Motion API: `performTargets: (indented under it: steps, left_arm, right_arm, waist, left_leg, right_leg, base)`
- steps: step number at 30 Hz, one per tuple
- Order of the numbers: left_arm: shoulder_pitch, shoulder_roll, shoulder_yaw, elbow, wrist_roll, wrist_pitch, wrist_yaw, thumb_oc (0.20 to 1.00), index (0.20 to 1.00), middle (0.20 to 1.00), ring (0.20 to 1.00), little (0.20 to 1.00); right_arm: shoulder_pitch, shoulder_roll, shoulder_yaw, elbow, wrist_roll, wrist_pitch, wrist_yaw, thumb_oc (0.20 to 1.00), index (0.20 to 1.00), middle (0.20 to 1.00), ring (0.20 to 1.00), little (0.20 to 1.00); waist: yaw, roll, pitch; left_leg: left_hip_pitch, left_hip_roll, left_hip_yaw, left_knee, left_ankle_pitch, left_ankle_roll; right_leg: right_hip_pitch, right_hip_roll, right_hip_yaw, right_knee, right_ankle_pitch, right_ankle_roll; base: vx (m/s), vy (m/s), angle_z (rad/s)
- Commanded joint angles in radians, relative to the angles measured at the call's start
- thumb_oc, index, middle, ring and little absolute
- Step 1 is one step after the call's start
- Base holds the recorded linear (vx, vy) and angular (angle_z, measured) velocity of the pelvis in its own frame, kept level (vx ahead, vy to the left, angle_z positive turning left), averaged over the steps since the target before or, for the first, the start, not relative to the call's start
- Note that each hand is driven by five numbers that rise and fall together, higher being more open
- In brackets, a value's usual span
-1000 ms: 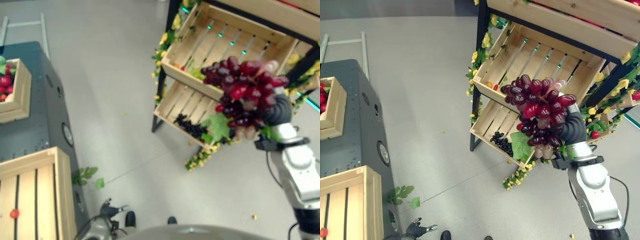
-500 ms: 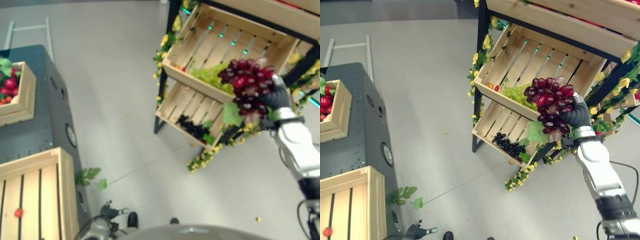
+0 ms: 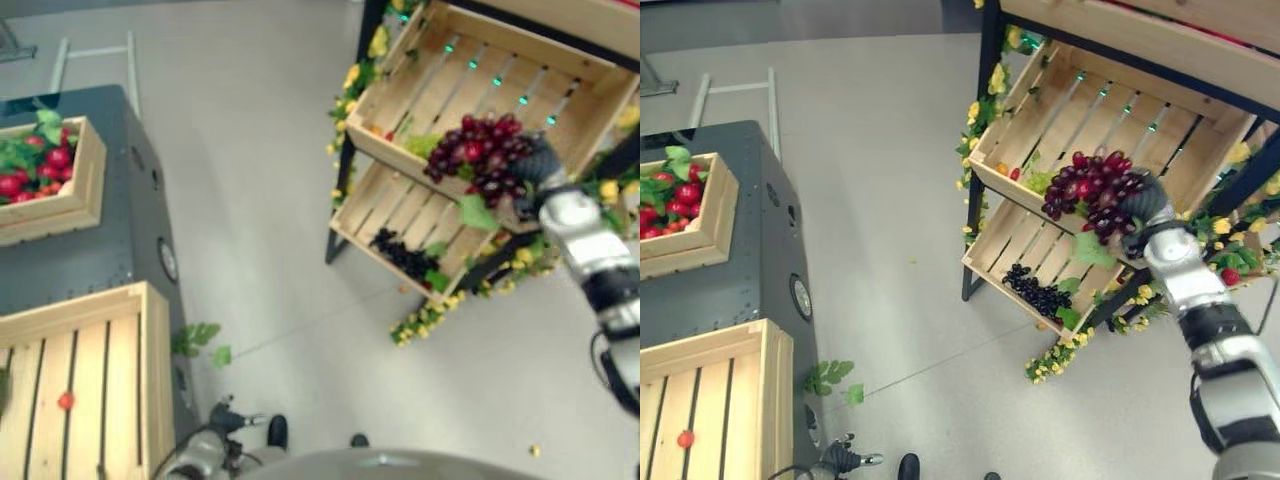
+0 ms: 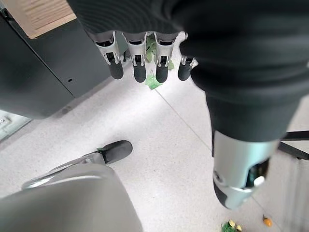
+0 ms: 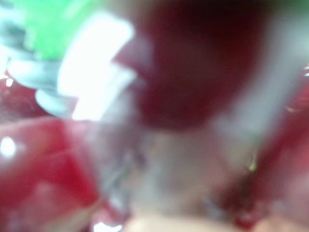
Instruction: Pick up the fruits from the basket on one side to the basket on the other side
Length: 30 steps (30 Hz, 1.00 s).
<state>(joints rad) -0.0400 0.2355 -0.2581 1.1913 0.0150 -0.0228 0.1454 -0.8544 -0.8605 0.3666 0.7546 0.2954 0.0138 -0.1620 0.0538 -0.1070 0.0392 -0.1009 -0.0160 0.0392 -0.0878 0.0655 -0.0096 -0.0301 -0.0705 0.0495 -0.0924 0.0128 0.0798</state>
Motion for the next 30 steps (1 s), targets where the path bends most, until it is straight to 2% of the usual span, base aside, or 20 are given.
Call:
performTargets:
  steps: [1, 15, 18, 23, 24, 25, 28, 30]
  left_arm:
    - [0.02, -0.029, -0.083, 0.085, -0.035, 0.004, -0.015, 1.0, 1.0, 1.0, 1.0, 1.0]
    - [0.007, -0.015, -0.115, 0.128, -0.071, 0.008, -0.031, 1.0, 1.0, 1.0, 1.0, 1.0]
    - [0.005, -0.015, -0.118, 0.133, -0.076, 0.01, -0.03, 1.0, 1.0, 1.0, 1.0, 1.0]
    - [-0.001, -0.008, -0.123, 0.133, -0.067, 0.013, -0.027, 1.0, 1.0, 1.0, 1.0, 1.0]
    - [-0.003, -0.005, -0.125, 0.133, -0.064, 0.014, -0.03, 1.0, 1.0, 1.0, 1.0, 1.0]
    - [-0.003, -0.007, -0.124, 0.133, -0.064, 0.014, -0.03, 1.0, 1.0, 1.0, 1.0, 1.0]
    - [-0.013, -0.007, -0.122, 0.139, -0.063, 0.014, -0.028, 1.0, 1.0, 1.0, 1.0, 1.0]
    - [-0.014, -0.01, -0.118, 0.14, -0.062, 0.016, -0.031, 1.0, 1.0, 1.0, 1.0, 1.0]
  right_arm:
    - [-0.176, -0.085, 0.007, 0.053, 0.024, -0.032, -0.034, 0.2, 0.2, 0.2, 0.2, 0.2]
    - [-0.56, -0.159, 0.249, 0.485, 0.047, 0.019, 0.001, 0.2, 0.2, 0.2, 0.2, 0.2]
    - [-0.614, -0.187, 0.3, 0.54, 0.01, 0.029, 0.0, 0.2, 0.2, 0.2, 0.2, 0.2]
    - [-0.661, -0.225, 0.413, 0.597, -0.144, 0.052, 0.014, 0.2, 0.2, 0.2, 0.2, 0.2]
    - [-0.674, -0.235, 0.471, 0.608, -0.223, 0.059, 0.031, 0.445, 0.445, 0.445, 0.445, 0.445]
    - [-0.679, -0.234, 0.476, 0.61, -0.223, 0.058, 0.033, 1.0, 1.0, 1.0, 1.0, 1.0]
    - [-0.681, -0.233, 0.505, 0.604, -0.274, 0.062, 0.029, 1.0, 1.0, 1.0, 1.0, 1.0]
    - [-0.682, -0.224, 0.569, 0.579, -0.371, 0.064, 0.057, 1.0, 1.0, 1.0, 1.0, 1.0]
  waist:
    - [0.036, -0.008, -0.033]
    - [0.041, -0.009, -0.021]
    - [0.037, -0.007, -0.017]
    - [0.034, -0.002, -0.008]
    - [0.034, 0.0, -0.002]
    - [0.034, 0.003, -0.001]
    - [0.031, 0.01, 0.011]
    - [0.031, 0.014, 0.016]
  left_leg:
    - [0.049, -0.007, -0.011, 0.011, -0.125, 0.0]
    - [0.015, -0.003, -0.038, 0.007, -0.102, -0.024]
    - [0.007, -0.002, -0.047, 0.007, -0.098, -0.03]
    - [-0.001, -0.001, -0.058, 0.007, -0.091, -0.037]
    - [-0.003, 0.0, -0.062, 0.007, -0.089, -0.041]
    - [-0.003, 0.0, -0.062, 0.007, -0.089, -0.041]
    - [-0.011, -0.003, -0.069, 0.008, -0.083, -0.043]
    - [-0.013, -0.001, -0.07, 0.006, -0.08, -0.045]
  right_leg:
    - [-0.039, 0.04, 0.035, 0.005, -0.023, 0.056]
    - [-0.058, 0.036, -0.002, 0.005, -0.028, 0.046]
    - [-0.062, 0.034, -0.015, 0.005, -0.03, 0.044]
    - [-0.065, 0.032, -0.029, 0.005, -0.035, 0.039]
    - [-0.065, 0.03, -0.036, 0.005, -0.036, 0.037]
    - [-0.065, 0.03, -0.036, 0.005, -0.036, 0.037]
    - [-0.071, 0.029, -0.04, 0.005, -0.035, 0.035]
    - [-0.071, 0.029, -0.043, 0.005, -0.037, 0.033]
  base:
    - [0.01, 0.0, 0.04]
    - [0.01, -0.005, 0.08]
    - [0.01, -0.016, 0.09]
    - [0.01, -0.014, 0.15]
    - [0.0, -0.016, 0.13]
    - [-0.01, -0.019, 0.05]
    - [-0.01, -0.005, 0.03]
    - [-0.01, -0.003, 0.08]
